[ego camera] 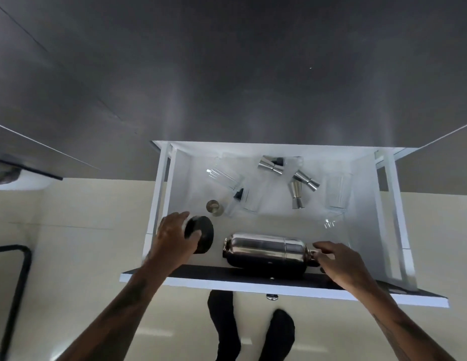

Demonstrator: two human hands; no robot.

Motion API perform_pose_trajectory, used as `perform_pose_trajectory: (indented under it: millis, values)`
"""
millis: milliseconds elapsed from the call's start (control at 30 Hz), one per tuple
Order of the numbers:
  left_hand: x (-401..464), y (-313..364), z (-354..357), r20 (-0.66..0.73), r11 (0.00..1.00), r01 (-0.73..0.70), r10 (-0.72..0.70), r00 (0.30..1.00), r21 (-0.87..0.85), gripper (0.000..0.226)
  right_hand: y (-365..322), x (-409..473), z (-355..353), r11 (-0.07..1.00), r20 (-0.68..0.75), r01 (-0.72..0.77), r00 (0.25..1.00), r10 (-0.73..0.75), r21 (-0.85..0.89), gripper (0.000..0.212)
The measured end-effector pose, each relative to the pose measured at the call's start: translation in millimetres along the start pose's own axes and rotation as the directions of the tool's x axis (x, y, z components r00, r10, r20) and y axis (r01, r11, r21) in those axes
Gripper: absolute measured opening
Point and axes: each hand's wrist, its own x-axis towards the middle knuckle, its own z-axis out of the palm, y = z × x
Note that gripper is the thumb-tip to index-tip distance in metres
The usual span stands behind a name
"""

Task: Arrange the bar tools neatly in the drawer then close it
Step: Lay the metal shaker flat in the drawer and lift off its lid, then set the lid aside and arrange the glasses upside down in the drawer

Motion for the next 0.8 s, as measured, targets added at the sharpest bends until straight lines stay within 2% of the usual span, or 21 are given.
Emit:
perform_pose_trajectory:
  millis: [100, 167, 233, 300, 433, 500, 567, 633, 700, 800]
  values:
    - [-4.2, -19.1, -18.0, 0.141, 0.97, 0.094, -0.063, 0.988, -0.226, 0.051, 12.0, -4.9, -7.9, 0.99, -0.156, 0.028, 0.988, -0.006, 0.136, 0.021]
    - [-7.0, -27.5, -21.9, 0.24, 0.96, 0.118, -0.056, 0.969, -0.255, 0.046, 21.4, -3.0, -14.1, 0.994, -0.289, 0.055, 0.957, -0.026, 0.094, 0.024]
    - [-9.5, -32.3, -21.5, 0.275, 0.943, 0.152, -0.068, 0.959, -0.296, 0.043, 28.9, 2.2, -19.7, 0.997, -0.386, 0.071, 0.921, -0.054, 0.029, 0.033]
    - [-12.0, -36.1, -19.2, 0.259, 0.951, 0.18, -0.112, 0.959, -0.253, 0.043, 31.8, 6.8, -22.6, 0.998, -0.35, 0.061, 0.935, -0.061, -0.011, 0.05]
    - [-16.4, -34.9, -15.6, 0.18, 0.975, 0.166, -0.139, 0.974, -0.149, 0.046, 29.7, 20.2, -16.2, 0.984, -0.12, 0.06, 0.989, -0.081, -0.169, 0.092]
    - [-20.2, -27.9, -15.4, 0.096, 0.988, 0.104, -0.094, 0.991, -0.112, 0.046, 27.5, 25.8, -11.4, 0.98, -0.133, 0.054, 0.988, -0.08, -0.189, 0.1]
    - [-24.4, -16.3, -15.4, -0.042, 0.999, -0.013, 0.011, 0.999, -0.048, 0.044, 27.6, 29.1, -6.6, 0.984, -0.169, 0.033, 0.984, -0.063, -0.175, 0.103]
    - [-25.3, -1.8, -14.3, -0.109, 0.993, -0.107, 0.112, 0.988, 0.05, 0.043, 27.9, 30.3, -2.4, 0.989, -0.179, 0.017, 0.983, -0.044, -0.149, 0.106]
    - [-20.7, 9.8, -10.0, -0.018, 0.984, -0.071, 0.075, 0.997, 0.163, 0.058, 29.4, 31.3, -1.1, 0.993, -0.192, 0.016, 0.981, -0.038, -0.117, 0.106]
    - [-13.5, 19.2, 0.4, 0.246, 0.954, 0.071, -0.147, 0.958, 0.291, 0.09, 32.6, 31.9, -3.7, 0.995, -0.206, 0.004, 0.978, -0.024, -0.098, 0.103]
